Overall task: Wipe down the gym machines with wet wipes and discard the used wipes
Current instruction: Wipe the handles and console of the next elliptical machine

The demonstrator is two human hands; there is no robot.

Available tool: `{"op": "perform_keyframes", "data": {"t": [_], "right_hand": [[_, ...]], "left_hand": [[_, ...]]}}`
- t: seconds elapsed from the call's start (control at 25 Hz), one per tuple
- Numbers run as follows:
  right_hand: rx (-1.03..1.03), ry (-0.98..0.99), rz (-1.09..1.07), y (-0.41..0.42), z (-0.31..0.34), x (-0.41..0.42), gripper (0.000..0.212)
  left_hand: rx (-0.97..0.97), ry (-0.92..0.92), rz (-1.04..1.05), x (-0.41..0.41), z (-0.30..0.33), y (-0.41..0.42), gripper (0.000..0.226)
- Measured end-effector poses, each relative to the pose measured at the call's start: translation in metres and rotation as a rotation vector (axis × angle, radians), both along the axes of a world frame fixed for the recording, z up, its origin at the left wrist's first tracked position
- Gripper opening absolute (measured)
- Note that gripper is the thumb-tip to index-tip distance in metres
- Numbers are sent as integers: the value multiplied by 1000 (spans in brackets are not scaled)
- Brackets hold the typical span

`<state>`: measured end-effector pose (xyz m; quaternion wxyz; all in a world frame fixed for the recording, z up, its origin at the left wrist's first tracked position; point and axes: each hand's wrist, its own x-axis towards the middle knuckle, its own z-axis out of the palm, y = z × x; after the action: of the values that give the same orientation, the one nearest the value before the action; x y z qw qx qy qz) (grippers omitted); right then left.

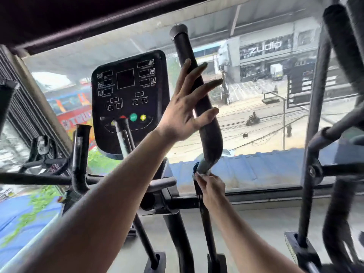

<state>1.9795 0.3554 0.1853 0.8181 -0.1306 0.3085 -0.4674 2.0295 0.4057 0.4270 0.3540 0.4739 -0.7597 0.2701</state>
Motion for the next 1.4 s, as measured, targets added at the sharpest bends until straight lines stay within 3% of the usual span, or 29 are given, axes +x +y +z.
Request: {"op": "perform_keyframes", "data": {"t": [0.2, 0.68, 0.88, 1.12, 1.4], "right_hand": [[-37, -168, -3, 33, 35, -33, 36], [-353, -159, 99, 93, 126, -124, 17], [-395, -83, 56, 83, 107, -107, 17], [-225, -215, 27, 52, 59, -55, 31], [-70, -166, -43, 13, 8, 2, 33]], "left_hand": [[-13, 8, -13, 4, -5, -4, 58], [-36, 56, -75, 4, -7, -10, 58], [-43, 57, -76, 3, -6, -11, 58], [-16, 65, -57, 7, -7, -10, 60], [-19, 67, -73, 7, -7, -11, 60]]}}
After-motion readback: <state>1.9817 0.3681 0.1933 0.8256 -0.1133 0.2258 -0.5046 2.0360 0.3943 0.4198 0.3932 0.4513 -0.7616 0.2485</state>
